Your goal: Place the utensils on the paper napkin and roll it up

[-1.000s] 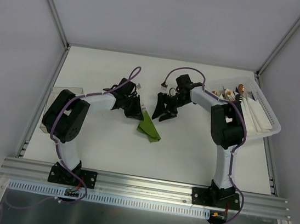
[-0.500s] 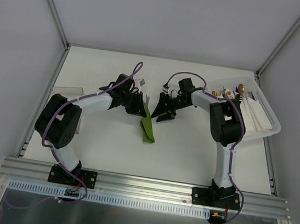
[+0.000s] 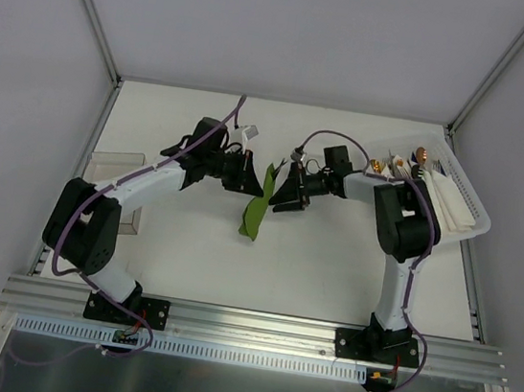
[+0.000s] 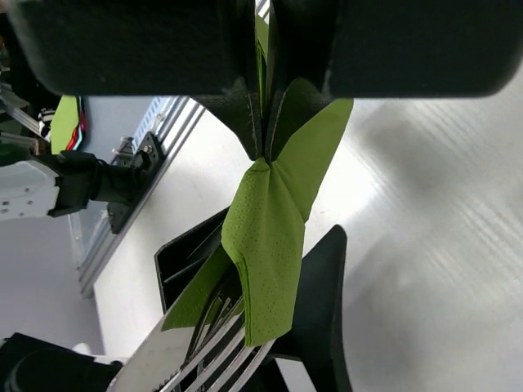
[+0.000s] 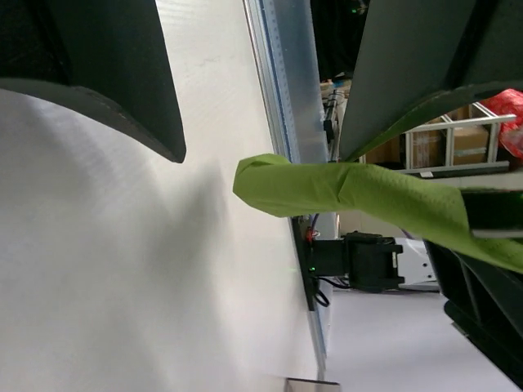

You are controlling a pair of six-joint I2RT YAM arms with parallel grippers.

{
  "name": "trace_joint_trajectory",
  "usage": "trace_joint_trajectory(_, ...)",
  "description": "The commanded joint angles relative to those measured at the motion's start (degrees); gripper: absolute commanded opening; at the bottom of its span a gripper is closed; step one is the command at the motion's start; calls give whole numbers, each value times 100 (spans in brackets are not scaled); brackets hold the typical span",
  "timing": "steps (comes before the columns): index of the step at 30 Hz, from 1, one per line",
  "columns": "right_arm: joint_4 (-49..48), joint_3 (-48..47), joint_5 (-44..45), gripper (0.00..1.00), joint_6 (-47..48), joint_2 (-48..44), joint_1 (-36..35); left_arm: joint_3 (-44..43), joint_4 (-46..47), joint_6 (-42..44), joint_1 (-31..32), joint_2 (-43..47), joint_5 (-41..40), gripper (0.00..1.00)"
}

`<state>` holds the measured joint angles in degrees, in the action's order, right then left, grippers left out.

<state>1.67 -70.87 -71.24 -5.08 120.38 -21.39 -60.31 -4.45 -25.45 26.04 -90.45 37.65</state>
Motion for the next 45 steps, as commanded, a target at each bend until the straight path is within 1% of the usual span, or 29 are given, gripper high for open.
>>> trace_joint_trajectory(1, -1053, 73, -566, 80, -265, -690, 64, -340, 418, 32, -99, 423, 673, 0)
trace_joint_trajectory(5, -1494, 398, -715, 82, -178, -1287, 73, -306, 673, -213, -161, 538, 1085, 0)
trace_joint_trajectory(7, -1512, 573, -716, 82, 24, -1673, 65, -297, 796, -302, -187, 599, 1235, 0)
trace_joint_trajectory(11, -1512, 741, -768, 83, 279, -2113, 65, -288, 963, -521, -249, 678, 1561, 0)
trace_joint_trajectory(16, -1503, 671, -821, 83, 280, -2159, 73, -174, 1314, -715, -258, 801, 1991, 0)
trace_joint_trajectory(17, -1494, 619, -830, 83, 262, -2072, 65, -130, 1628, -924, -266, 819, 2044, 0)
trace_joint_trajectory(21, -1512, 601, -804, 84, 341, -2096, 21, -41, 2087, -1356, -301, 871, 2351, 0)
trace_joint_trajectory(29, -1723, 689, -751, 83, 341, -2747, -164, 11, 2440, -1665, -293, 898, 2519, 0)
trace_joint_trajectory(34, -1723, 610, -803, 82, 227, -2915, -252, 55, 2545, -1788, -293, 916, 2598, 0)
trace_joint_trajectory(41, -1723, 460, -839, 76, 165, -2888, -366, 160, 2923, -2042, -293, 907, 2765, 0)
trace_joint_trajectory(44, -1723, 390, -830, 70, 157, -2853, -436, 222, 3186, -2218, -293, 898, 2836, 0)
trace_joint_trajectory(45, -1723, 372, -804, 64, 148, -2844, -454, 257, 3283, -2358, -301, 889, 2844, 0)
